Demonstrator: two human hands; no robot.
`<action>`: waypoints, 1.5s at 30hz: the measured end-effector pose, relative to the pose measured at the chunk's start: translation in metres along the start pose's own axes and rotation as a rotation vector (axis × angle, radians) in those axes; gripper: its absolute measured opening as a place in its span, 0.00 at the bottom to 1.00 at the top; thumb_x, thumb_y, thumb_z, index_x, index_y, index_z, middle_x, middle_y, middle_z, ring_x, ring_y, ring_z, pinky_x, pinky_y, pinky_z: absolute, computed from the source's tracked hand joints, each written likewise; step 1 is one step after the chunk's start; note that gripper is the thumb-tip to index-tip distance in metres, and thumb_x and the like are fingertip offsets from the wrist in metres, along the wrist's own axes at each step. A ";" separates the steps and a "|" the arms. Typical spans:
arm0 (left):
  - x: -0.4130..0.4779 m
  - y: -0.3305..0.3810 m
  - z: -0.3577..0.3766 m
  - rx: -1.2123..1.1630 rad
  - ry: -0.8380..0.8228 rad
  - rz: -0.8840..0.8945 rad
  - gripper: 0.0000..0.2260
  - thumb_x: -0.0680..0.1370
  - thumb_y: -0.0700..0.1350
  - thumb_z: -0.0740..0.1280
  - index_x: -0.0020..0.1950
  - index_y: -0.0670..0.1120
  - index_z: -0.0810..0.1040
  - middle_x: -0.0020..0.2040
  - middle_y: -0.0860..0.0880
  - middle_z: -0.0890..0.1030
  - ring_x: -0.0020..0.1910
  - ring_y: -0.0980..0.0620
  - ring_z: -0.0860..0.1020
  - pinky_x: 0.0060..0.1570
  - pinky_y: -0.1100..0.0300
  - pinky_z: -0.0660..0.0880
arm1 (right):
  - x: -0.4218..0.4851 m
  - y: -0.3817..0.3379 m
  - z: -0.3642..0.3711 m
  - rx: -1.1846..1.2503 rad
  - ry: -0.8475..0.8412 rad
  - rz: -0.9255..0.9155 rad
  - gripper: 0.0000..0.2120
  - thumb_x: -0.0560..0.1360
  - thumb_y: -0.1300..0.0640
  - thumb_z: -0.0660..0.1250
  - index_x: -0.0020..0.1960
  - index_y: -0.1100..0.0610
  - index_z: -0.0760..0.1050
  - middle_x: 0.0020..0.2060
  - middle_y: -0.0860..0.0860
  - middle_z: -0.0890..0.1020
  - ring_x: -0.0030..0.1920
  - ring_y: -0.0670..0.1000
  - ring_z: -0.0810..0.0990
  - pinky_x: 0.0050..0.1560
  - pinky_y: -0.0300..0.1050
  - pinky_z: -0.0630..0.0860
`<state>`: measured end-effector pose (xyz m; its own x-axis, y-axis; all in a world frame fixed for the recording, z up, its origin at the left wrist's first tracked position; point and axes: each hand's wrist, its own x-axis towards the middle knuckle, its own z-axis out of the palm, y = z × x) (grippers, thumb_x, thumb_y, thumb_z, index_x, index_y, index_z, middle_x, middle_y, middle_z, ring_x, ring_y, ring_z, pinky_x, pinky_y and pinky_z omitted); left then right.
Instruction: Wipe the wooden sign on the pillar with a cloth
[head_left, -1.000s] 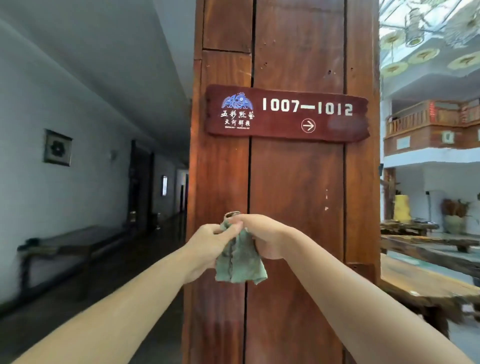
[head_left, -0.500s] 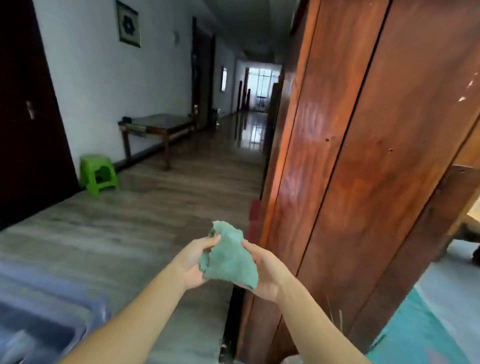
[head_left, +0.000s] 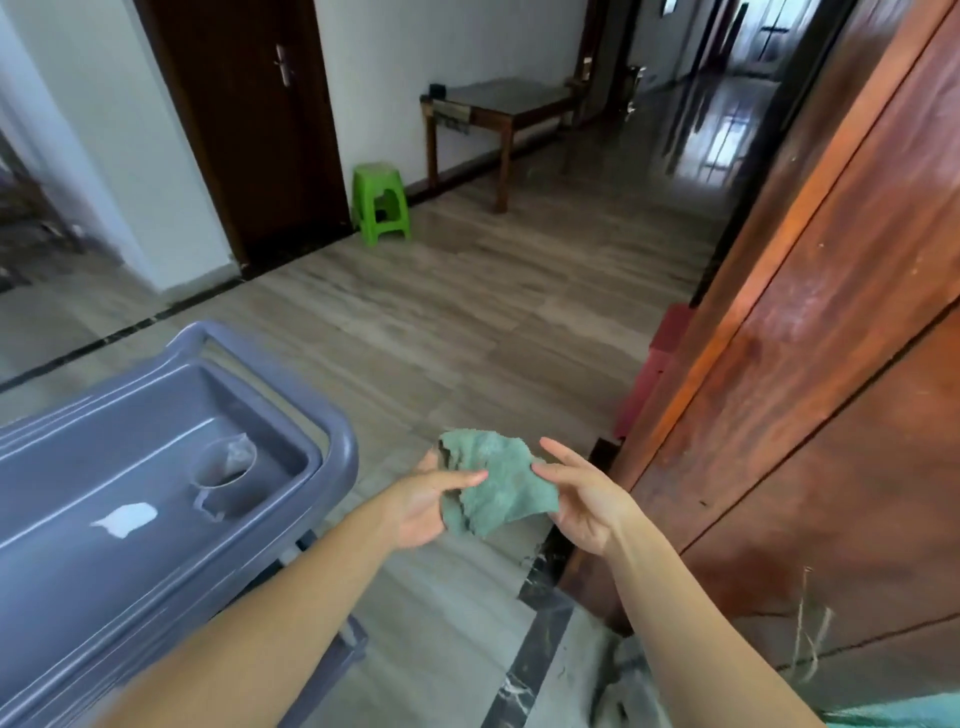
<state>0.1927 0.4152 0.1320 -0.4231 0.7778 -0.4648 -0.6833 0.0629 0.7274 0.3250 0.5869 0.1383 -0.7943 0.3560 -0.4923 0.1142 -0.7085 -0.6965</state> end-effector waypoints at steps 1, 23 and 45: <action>0.001 -0.001 -0.004 0.048 0.052 0.012 0.29 0.76 0.29 0.69 0.76 0.41 0.66 0.70 0.36 0.78 0.67 0.37 0.79 0.68 0.40 0.74 | 0.008 0.006 -0.001 0.028 0.013 0.034 0.43 0.65 0.72 0.73 0.76 0.57 0.63 0.51 0.63 0.87 0.50 0.60 0.88 0.43 0.52 0.85; -0.156 -0.006 -0.237 -0.302 0.660 0.303 0.19 0.79 0.31 0.66 0.65 0.48 0.81 0.56 0.47 0.88 0.53 0.46 0.87 0.48 0.47 0.85 | 0.125 0.174 0.245 -0.394 -0.657 0.533 0.24 0.77 0.63 0.69 0.72 0.61 0.73 0.68 0.63 0.79 0.69 0.64 0.76 0.68 0.64 0.74; -0.187 -0.012 -0.483 -0.050 1.341 -0.145 0.16 0.75 0.38 0.66 0.63 0.45 0.79 0.60 0.40 0.83 0.58 0.40 0.81 0.48 0.56 0.77 | 0.217 0.375 0.441 -1.161 -0.406 0.487 0.26 0.76 0.74 0.58 0.70 0.57 0.72 0.57 0.56 0.78 0.50 0.54 0.78 0.41 0.43 0.76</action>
<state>-0.0075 -0.0334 -0.0337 -0.5770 -0.4415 -0.6872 -0.7796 0.0470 0.6245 -0.0671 0.1295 0.0004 -0.6247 -0.1350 -0.7691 0.7169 0.2911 -0.6335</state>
